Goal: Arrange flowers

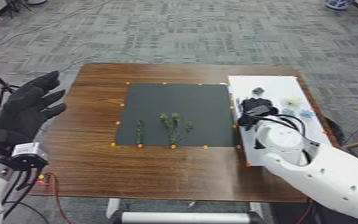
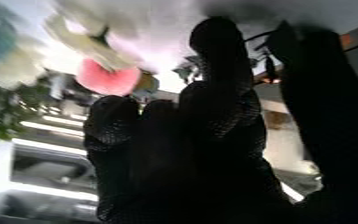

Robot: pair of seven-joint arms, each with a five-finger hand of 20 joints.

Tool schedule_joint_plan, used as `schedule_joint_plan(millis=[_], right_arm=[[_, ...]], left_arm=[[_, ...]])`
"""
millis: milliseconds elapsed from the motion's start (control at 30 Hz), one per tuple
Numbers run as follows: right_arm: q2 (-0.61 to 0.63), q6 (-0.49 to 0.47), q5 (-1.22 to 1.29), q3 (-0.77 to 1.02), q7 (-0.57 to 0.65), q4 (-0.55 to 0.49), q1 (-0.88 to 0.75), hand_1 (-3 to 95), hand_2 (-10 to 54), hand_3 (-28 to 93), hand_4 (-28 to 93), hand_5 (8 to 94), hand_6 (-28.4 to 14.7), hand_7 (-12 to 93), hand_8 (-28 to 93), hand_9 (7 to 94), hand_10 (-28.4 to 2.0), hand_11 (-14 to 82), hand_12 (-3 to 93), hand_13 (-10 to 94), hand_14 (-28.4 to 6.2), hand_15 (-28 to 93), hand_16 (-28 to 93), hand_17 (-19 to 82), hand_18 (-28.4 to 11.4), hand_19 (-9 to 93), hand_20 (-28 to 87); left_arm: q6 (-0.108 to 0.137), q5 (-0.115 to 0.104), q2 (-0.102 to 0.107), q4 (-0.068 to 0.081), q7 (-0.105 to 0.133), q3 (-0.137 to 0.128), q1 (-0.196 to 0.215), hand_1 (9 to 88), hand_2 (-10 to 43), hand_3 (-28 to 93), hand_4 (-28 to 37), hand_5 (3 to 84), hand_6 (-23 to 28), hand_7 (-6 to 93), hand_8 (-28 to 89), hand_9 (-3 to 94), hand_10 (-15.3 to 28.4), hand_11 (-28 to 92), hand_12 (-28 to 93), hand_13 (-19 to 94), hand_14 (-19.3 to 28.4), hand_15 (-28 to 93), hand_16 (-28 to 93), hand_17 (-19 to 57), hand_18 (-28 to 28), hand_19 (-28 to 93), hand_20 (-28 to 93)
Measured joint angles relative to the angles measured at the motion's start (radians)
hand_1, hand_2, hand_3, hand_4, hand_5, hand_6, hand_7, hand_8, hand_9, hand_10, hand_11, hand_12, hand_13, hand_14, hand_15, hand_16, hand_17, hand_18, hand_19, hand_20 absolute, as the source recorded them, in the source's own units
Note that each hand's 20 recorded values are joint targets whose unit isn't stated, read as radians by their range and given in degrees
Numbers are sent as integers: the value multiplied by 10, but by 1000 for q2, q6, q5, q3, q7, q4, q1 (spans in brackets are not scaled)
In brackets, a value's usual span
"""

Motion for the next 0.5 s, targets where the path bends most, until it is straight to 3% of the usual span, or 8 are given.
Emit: schedule_joint_plan(millis=[67,233,500], right_arm=[[-7,1,-5,-10,-1,3,8,418,-95,814,-280,746,19,526,152,843,-78,622,480,807,-67,861,381,408,-221,919,453],[-34,44,-4,3,-19,2,-17,413,-95,862,-247,755,9,532,189,855,-74,635,485,825,-63,874,380,422,-218,929,455],[-22,220,44,75,-140,-6,-123,406,-95,863,-207,759,2,542,210,865,-66,646,493,837,-57,880,382,437,-215,932,463]], left_arm=[[0,0,0,0,0,0,2,254,-53,698,-253,213,14,210,-91,139,83,120,222,47,120,364,-18,-144,200,388,106],[0,0,-1,0,1,0,2,255,-52,698,-251,212,14,210,-91,139,84,120,223,47,119,363,-17,-144,200,388,106],[1,0,-5,-3,1,-3,6,256,-54,701,-251,212,14,208,-90,138,84,117,223,47,119,360,-16,-144,199,387,106]])
